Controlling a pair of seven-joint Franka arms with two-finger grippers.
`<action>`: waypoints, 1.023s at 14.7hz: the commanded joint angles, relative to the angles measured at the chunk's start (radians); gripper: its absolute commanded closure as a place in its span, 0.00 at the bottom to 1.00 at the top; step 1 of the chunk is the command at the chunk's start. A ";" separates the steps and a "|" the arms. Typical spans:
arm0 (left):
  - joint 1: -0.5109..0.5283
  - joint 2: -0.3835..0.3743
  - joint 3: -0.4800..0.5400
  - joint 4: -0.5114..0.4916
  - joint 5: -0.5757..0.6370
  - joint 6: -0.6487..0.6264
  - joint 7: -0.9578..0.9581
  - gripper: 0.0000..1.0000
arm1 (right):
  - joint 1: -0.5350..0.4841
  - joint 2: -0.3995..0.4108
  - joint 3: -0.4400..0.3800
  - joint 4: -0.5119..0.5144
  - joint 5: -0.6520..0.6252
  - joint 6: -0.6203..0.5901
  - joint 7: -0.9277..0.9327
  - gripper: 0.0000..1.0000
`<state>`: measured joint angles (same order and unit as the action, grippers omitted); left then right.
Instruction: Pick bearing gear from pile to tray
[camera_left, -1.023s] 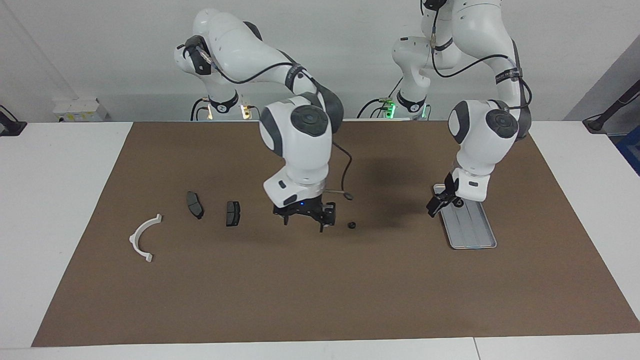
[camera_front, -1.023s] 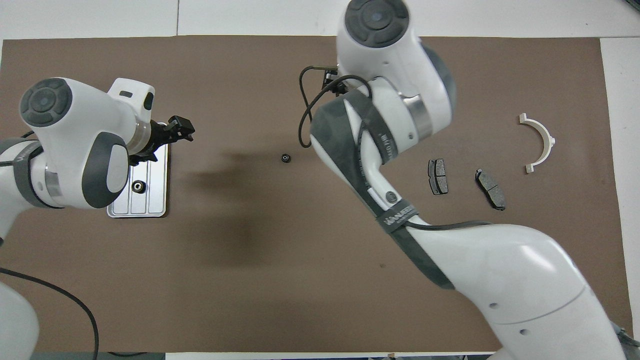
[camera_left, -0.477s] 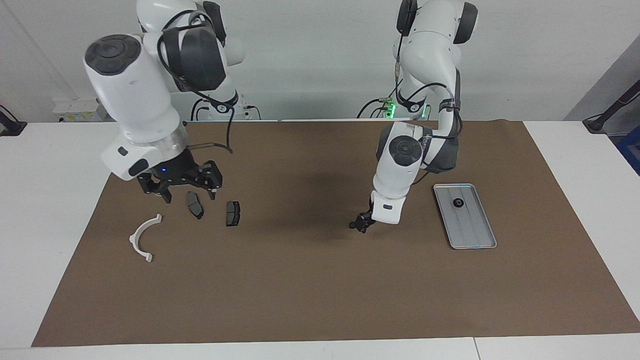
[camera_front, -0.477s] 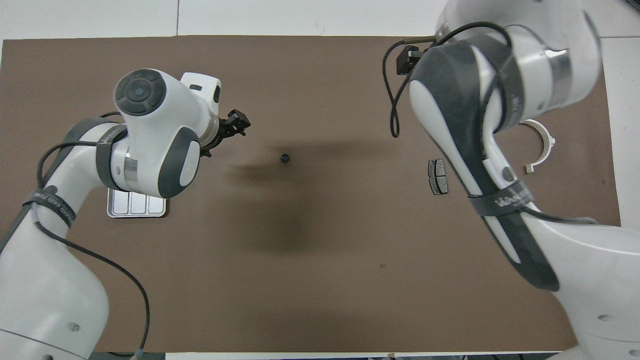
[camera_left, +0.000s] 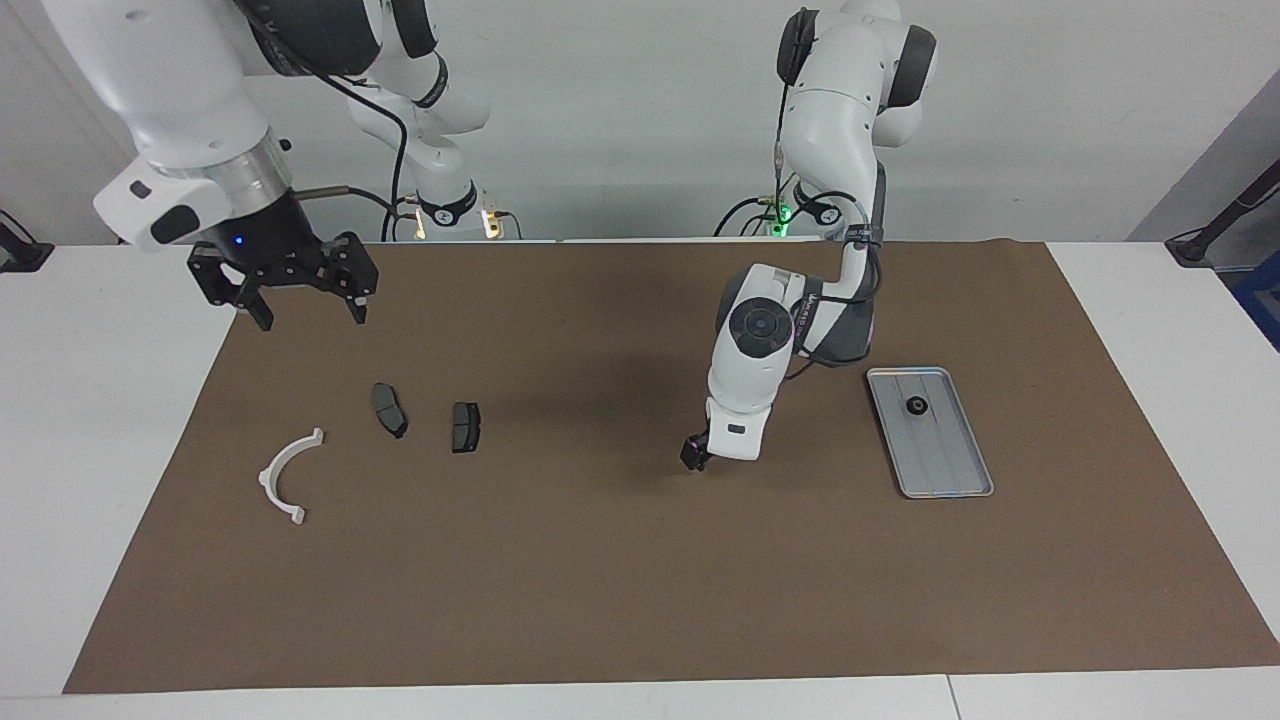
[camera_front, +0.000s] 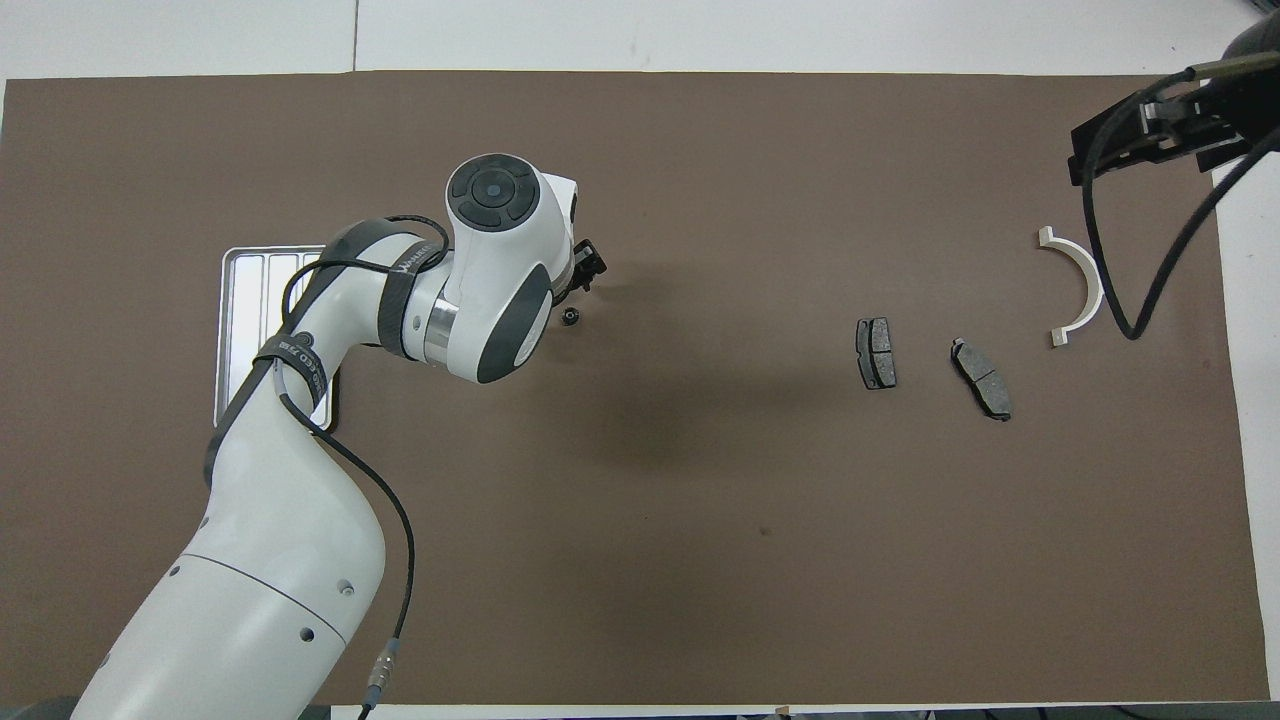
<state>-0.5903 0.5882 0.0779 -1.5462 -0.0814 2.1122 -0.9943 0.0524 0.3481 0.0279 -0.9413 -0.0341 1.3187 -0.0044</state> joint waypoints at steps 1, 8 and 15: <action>-0.043 0.012 0.019 -0.011 0.002 0.045 -0.050 0.05 | -0.022 -0.208 0.003 -0.331 0.006 0.063 -0.017 0.00; -0.042 0.012 0.019 -0.026 0.003 0.049 -0.052 0.20 | -0.097 -0.328 0.004 -0.545 0.022 0.169 -0.048 0.00; -0.043 0.010 0.019 -0.038 0.003 0.060 -0.053 0.66 | -0.108 -0.336 0.004 -0.547 0.023 0.166 -0.048 0.00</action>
<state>-0.6215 0.6042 0.0831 -1.5601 -0.0814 2.1575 -1.0327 -0.0345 0.0444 0.0243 -1.4458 -0.0327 1.4614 -0.0296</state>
